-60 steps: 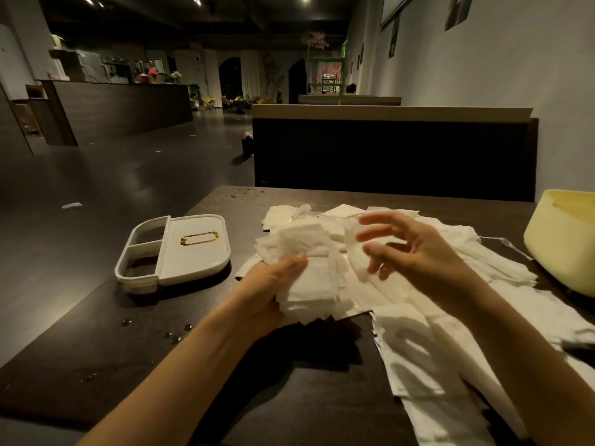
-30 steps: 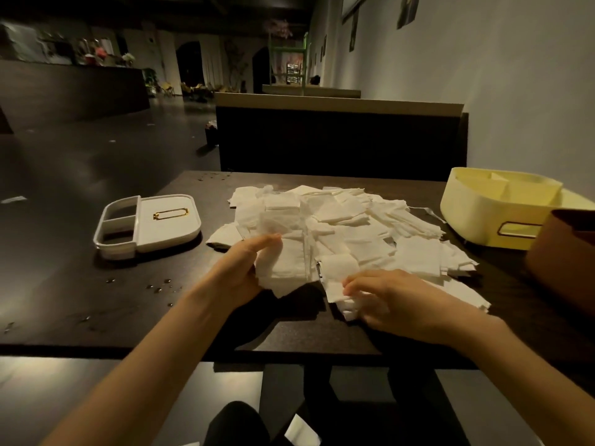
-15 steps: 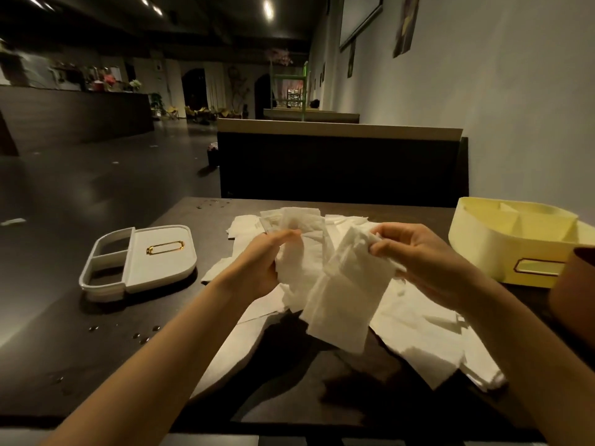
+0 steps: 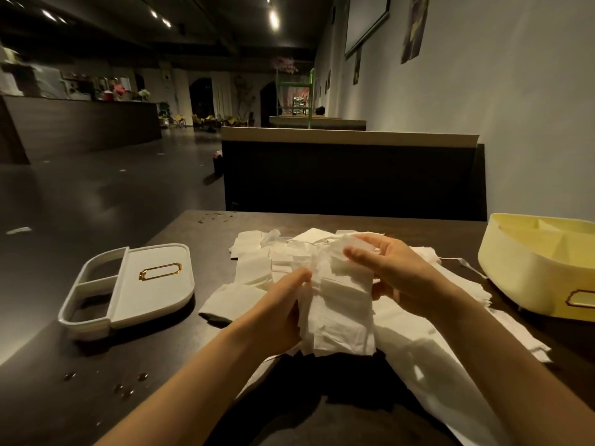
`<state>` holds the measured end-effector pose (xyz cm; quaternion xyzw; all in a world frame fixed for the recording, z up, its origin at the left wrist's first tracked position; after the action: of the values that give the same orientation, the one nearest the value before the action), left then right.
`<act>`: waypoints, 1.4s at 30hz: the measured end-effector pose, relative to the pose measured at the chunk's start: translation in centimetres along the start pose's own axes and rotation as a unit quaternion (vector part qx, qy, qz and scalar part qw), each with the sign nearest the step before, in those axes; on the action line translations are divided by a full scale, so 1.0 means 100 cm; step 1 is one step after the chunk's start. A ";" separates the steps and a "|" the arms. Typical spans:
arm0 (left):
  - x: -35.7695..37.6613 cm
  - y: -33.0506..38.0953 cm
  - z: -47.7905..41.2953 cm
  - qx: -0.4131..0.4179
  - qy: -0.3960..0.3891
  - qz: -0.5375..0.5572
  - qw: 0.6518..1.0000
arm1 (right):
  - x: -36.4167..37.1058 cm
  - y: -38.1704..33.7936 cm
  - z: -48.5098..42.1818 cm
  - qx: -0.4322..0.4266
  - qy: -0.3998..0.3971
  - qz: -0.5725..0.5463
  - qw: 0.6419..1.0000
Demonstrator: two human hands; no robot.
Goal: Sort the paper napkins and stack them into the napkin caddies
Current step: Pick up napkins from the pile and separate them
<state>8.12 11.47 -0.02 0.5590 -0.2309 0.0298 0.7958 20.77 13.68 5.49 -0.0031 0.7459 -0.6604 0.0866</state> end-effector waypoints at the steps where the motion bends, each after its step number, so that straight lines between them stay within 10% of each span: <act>1: -0.001 -0.001 -0.001 -0.001 0.005 0.001 1.000 | 0.000 0.002 0.000 0.009 0.000 -0.017 1.000; 15: 0.000 0.003 0.005 0.017 0.020 -0.006 1.000 | -0.015 -0.002 0.005 0.030 0.003 -0.215 0.976; 25: 0.024 0.006 0.022 0.031 -0.088 -0.018 0.995 | -0.016 0.009 0.001 0.020 0.102 -0.164 0.981; 42: 0.011 -0.004 0.008 0.041 0.002 -0.075 0.996 | -0.030 0.001 0.006 -0.028 0.188 -0.205 0.960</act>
<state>8.94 10.38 0.27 0.6068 -0.1849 -0.0194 0.7728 23.81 13.43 5.71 -0.0342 0.7503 -0.6315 -0.1927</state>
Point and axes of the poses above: each hand's wrist, its own z-axis away from the middle knuckle, its own x-axis out of the palm, y = z × x, the point moved 6 cm from there along -z, towards the middle knuckle, and after that the axes turned 11 degrees about y, right-handed, at the moved point
